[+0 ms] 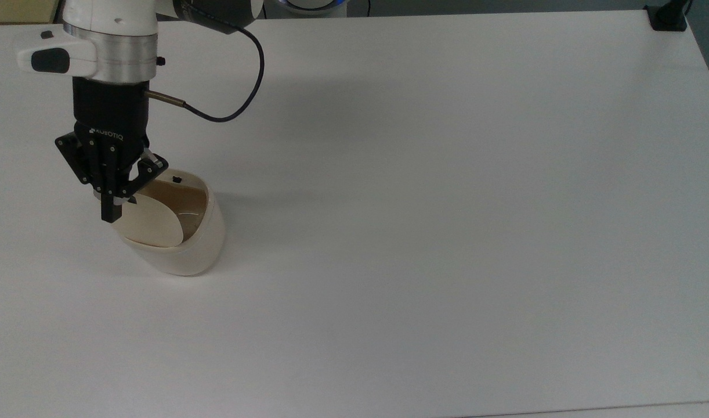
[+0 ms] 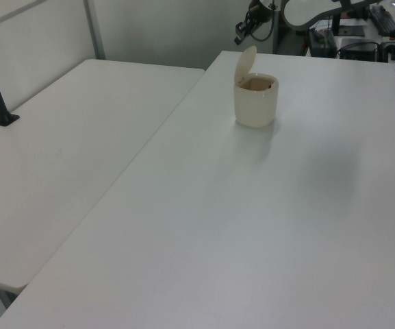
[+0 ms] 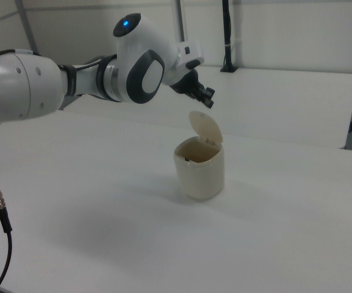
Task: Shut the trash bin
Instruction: 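Lower the gripper onto the raised lid and push it down, then press the lid flat onto the bin rim with the gripper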
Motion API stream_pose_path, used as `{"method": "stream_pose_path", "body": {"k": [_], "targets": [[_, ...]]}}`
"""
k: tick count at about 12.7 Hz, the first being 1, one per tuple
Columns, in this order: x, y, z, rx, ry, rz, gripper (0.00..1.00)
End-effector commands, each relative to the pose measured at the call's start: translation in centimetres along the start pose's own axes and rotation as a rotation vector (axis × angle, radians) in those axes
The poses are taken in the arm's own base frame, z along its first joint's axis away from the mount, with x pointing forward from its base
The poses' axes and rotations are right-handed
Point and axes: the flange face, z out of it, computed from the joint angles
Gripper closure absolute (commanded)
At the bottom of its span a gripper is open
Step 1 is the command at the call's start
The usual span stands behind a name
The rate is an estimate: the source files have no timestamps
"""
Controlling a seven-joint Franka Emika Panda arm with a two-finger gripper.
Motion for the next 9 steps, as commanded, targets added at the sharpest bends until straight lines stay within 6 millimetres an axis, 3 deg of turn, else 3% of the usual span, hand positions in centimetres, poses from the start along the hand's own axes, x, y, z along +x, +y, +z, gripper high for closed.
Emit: {"method": "stream_pose_path", "body": {"k": [1,4,9], "targets": [[-1.7,0.3,0.2,-0.056,-0.163,-0.095,1.00],[-4.6,0.4,1.3,-0.066,-0.381,-0.201,1.00],[-7.8,0.4,4.5,-0.060,-0.463,-0.204,1.00]]}}
